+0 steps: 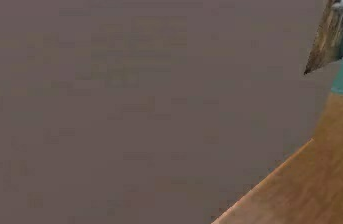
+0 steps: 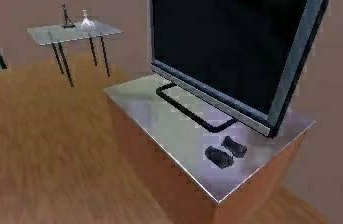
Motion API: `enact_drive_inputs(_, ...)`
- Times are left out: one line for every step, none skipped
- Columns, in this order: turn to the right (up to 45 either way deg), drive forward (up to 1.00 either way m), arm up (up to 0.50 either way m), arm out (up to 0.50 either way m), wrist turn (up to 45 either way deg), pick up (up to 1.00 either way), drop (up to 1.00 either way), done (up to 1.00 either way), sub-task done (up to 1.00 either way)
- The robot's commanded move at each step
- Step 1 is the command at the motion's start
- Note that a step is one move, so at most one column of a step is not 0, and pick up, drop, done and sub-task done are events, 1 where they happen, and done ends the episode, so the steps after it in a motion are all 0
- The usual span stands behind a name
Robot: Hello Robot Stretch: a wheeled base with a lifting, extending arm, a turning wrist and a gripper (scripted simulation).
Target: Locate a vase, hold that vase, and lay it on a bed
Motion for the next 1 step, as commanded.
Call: enact_drive_inputs(45.0, 0.00, 0.00, 0.00, 0.0, 0.00, 0.00, 0.00, 0.00)
